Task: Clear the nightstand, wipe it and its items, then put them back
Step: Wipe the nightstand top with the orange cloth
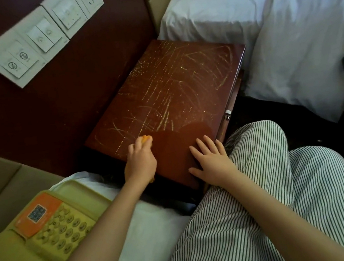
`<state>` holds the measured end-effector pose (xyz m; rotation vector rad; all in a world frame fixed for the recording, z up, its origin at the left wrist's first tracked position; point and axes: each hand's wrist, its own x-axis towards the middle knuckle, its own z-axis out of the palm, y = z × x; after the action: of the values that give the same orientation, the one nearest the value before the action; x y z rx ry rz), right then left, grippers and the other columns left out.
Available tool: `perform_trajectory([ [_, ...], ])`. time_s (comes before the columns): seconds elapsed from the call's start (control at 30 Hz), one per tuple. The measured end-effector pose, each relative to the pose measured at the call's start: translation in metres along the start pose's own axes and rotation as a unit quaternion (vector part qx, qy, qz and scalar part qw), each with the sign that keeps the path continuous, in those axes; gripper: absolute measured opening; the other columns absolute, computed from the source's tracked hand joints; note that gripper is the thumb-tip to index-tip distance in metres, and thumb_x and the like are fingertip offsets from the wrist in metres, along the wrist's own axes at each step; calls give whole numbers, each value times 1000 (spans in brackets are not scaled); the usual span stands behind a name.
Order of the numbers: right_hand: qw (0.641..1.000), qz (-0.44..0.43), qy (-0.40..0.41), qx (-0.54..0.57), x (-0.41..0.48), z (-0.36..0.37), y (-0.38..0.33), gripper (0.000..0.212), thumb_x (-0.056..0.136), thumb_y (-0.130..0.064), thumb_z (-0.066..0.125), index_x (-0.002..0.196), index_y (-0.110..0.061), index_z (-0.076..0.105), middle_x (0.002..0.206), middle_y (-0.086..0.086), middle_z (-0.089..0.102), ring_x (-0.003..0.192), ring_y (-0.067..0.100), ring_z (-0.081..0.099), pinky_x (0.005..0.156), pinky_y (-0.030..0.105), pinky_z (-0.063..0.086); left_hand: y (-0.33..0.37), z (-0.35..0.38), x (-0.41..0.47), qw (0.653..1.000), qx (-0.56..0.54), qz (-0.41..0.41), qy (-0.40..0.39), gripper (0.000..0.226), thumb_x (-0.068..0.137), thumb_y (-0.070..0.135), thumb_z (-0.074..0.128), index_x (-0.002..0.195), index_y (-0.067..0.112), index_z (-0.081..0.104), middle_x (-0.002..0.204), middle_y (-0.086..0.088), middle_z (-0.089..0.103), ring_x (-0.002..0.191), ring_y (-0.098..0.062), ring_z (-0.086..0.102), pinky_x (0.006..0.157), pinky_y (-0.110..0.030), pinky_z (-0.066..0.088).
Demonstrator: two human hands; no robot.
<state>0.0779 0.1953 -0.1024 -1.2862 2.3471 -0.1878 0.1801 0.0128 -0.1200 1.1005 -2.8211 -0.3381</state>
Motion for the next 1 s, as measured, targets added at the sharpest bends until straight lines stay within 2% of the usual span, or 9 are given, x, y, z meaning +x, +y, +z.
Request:
perform_trajectory([
  [0.07, 1000, -13, -6, -13, 1, 0, -1, 64, 97, -51, 34, 151, -27, 10, 159, 6, -7, 144, 26, -17, 113, 45, -13, 15, 0, 9, 999, 3, -45, -5, 48, 96, 8, 33, 141, 24, 35, 148, 2, 28, 125, -22, 31, 94, -33, 40],
  [0.13, 1000, -20, -12, -21, 1, 0, -2, 61, 98, -51, 32, 151, -29, 11, 159, 5, -8, 143, 26, -18, 112, 45, -14, 32, 5, 9, 999, 17, -48, 5, 51, 94, 8, 35, 143, 24, 33, 150, 2, 26, 125, -22, 31, 99, -33, 38],
  [0.27, 1000, -12, 2, -21, 0, 1, -3, 59, 98, -49, 32, 151, -30, 13, 159, 5, -6, 144, 26, -17, 113, 45, -13, 59, 18, -13, 999, -2, 33, 3, 50, 95, 10, 35, 143, 23, 34, 150, 1, 27, 127, -22, 31, 103, -33, 33],
  [0.4, 1000, 9, 7, -16, -1, 0, -2, 61, 99, -47, 33, 152, -26, 10, 159, 6, -8, 144, 25, -17, 113, 45, -12, 50, 18, -43, 994, -17, 110, -23, 44, 98, 15, 35, 141, 25, 38, 147, 3, 34, 126, -20, 34, 100, -33, 37],
  [0.47, 1000, 3, 3, -17, -1, -1, -1, 61, 99, -48, 32, 152, -26, 10, 159, 6, -8, 144, 26, -17, 113, 46, -13, 34, 18, -50, 995, -16, 97, -19, 43, 98, 15, 35, 140, 26, 40, 146, 4, 36, 125, -21, 36, 97, -34, 41],
  [0.63, 1000, -16, -1, -12, 0, -2, -3, 55, 99, -48, 32, 150, -34, 17, 159, 6, -8, 143, 28, -18, 112, 46, -15, 12, 13, -50, 1000, -16, 3, 18, 45, 96, 12, 39, 140, 21, 41, 143, 1, 39, 121, -21, 38, 95, -32, 42],
  [0.8, 999, 9, 24, -21, 0, -1, -6, 56, 99, -45, 32, 150, -28, 17, 159, 6, -6, 143, 27, -17, 111, 48, -17, 30, 10, -9, 998, -4, -64, 29, 47, 96, 11, 36, 141, 22, 36, 148, 0, 30, 123, -22, 34, 97, -33, 39],
  [0.9, 1000, 13, 21, -12, -1, -2, -5, 56, 99, -45, 32, 150, -26, 19, 159, 6, -5, 143, 27, -17, 110, 47, -18, 49, 15, 9, 998, -9, -48, 27, 48, 94, 8, 36, 141, 20, 37, 148, -3, 31, 122, -24, 34, 100, -34, 35],
  [1.0, 999, 17, 33, 7, -2, -4, -5, 54, 99, -44, 33, 149, -26, 22, 159, 4, -2, 144, 26, -16, 111, 47, -17, 67, 19, 7, 1000, -22, 8, 12, 46, 95, 9, 36, 140, 20, 40, 147, -2, 33, 124, -23, 34, 102, -33, 33],
])
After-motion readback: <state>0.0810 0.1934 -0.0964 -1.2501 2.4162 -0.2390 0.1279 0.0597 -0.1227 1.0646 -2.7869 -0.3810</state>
